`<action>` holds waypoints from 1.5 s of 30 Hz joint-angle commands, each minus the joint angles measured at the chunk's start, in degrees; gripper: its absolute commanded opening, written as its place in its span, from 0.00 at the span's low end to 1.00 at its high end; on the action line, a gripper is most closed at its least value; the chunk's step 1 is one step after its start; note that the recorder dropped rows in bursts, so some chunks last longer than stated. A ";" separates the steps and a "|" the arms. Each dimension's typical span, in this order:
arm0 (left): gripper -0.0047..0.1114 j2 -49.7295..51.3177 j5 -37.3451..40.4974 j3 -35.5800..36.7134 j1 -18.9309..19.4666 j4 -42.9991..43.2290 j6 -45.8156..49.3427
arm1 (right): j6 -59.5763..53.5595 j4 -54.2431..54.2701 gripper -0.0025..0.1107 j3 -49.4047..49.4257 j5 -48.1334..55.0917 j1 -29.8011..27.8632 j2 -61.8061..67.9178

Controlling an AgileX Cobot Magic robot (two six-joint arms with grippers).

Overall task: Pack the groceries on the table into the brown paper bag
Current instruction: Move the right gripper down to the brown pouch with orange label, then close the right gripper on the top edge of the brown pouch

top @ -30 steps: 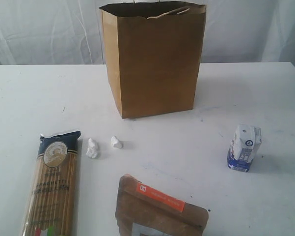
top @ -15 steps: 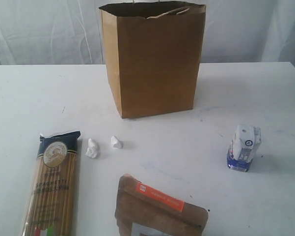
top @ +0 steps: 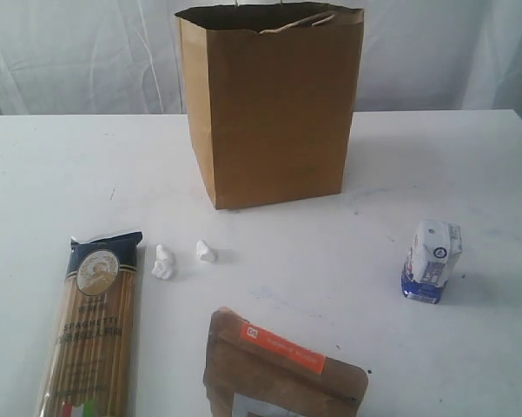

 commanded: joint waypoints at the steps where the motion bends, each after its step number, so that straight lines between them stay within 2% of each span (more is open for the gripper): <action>1: 0.04 -0.32 17.17 0.36 0.00 -1.07 -14.07 | -8.69 -0.92 0.02 15.71 -6.20 6.31 -8.94; 3: 0.04 -0.32 20.75 0.36 0.00 -0.88 -12.41 | -14.51 -0.81 0.02 23.55 -7.30 10.34 -16.89; 6: 0.04 -1.96 18.17 0.36 -0.25 -0.88 -12.79 | -18.32 -0.81 0.02 33.36 -9.78 13.49 -28.33; 8: 0.04 -7.67 16.97 0.36 -3.00 -0.69 -11.65 | -17.89 -0.36 0.02 40.09 -7.44 14.47 -36.09; 10: 0.04 -13.21 17.19 0.25 -5.67 1.28 -5.97 | -17.90 2.31 0.02 44.26 -2.72 15.23 -38.84; 13: 0.04 -19.99 13.50 -1.09 -8.92 1.91 1.20 | -21.82 8.01 0.02 48.37 4.52 17.96 -37.81; 16: 0.04 -21.99 5.70 -0.48 -10.95 4.95 1.20 | -37.07 17.62 0.02 49.99 9.74 22.53 -32.93; 20: 0.04 -22.13 8.09 3.90 -10.95 4.89 -1.87 | -47.11 18.71 0.03 50.10 13.22 27.81 -27.04; 22: 0.04 -22.13 8.58 6.57 -10.95 4.77 -6.07 | -47.35 18.71 0.07 50.47 13.84 30.37 -24.18; 26: 0.04 -22.17 9.09 9.53 -10.95 4.77 -11.28 | -47.35 18.71 0.24 51.12 16.34 34.47 -18.90; 28: 0.04 -22.17 9.09 9.86 -10.95 4.77 -11.29 | -47.35 18.79 0.37 51.12 18.16 35.64 -17.02; 32: 0.04 -22.17 9.09 9.86 -10.95 4.77 -11.29 | -42.99 18.93 0.70 51.12 18.07 38.84 -13.31; 33: 0.04 -22.17 9.09 9.86 -10.95 4.77 -11.29 | -42.32 18.93 0.75 51.12 17.46 39.69 -12.63; 35: 0.04 -22.17 8.93 9.85 -10.95 4.77 -11.29 | -42.31 19.14 0.79 51.12 16.88 41.58 -10.86; 40: 0.04 -22.17 7.31 9.85 -10.95 4.66 -11.29 | -40.59 20.16 0.79 51.12 17.25 44.41 -7.38; 45: 0.04 -22.17 5.66 10.14 -10.95 4.80 -11.29 | -40.59 20.16 0.79 51.12 16.39 44.79 -6.80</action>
